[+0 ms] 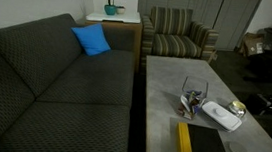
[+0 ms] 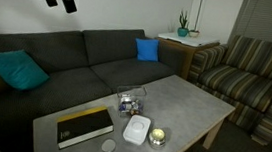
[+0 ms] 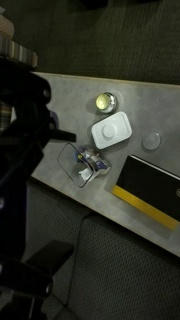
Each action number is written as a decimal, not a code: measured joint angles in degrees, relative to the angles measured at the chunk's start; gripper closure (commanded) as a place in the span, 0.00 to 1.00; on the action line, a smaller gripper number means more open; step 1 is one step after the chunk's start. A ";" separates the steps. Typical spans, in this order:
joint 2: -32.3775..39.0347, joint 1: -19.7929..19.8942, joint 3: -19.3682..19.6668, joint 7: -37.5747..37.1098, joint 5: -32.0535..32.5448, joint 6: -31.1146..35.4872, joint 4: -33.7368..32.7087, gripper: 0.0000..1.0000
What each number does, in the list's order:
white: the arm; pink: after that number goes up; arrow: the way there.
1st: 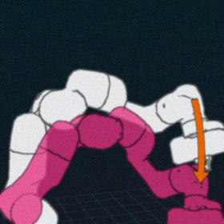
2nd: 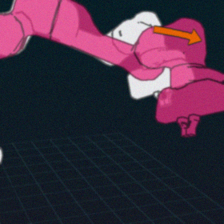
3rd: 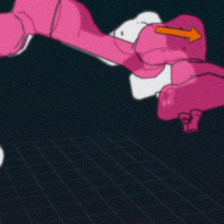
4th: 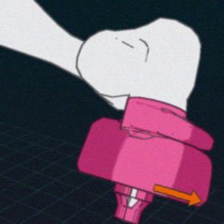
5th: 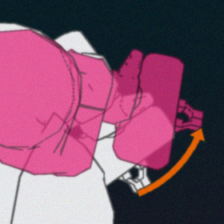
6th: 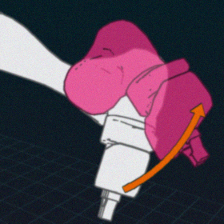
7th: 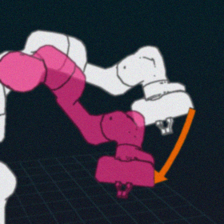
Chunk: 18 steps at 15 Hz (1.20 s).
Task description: Place the lid on the container and push the button
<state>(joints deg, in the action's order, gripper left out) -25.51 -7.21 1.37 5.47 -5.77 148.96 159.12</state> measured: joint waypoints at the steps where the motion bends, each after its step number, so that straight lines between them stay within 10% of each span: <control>1: -0.22 0.00 -0.01 -0.01 0.00 0.00 0.00 0.00; 8: 6.89 -3.09 5.84 12.88 -4.60 0.37 -1.71 0.00; 14: 23.10 -11.79 17.15 40.16 -24.01 -0.88 -9.80 0.00; 18: 31.75 -5.88 11.84 47.84 -31.59 -3.99 -15.21 0.00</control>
<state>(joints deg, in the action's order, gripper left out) 6.25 -13.09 13.20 53.30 -37.36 144.96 143.90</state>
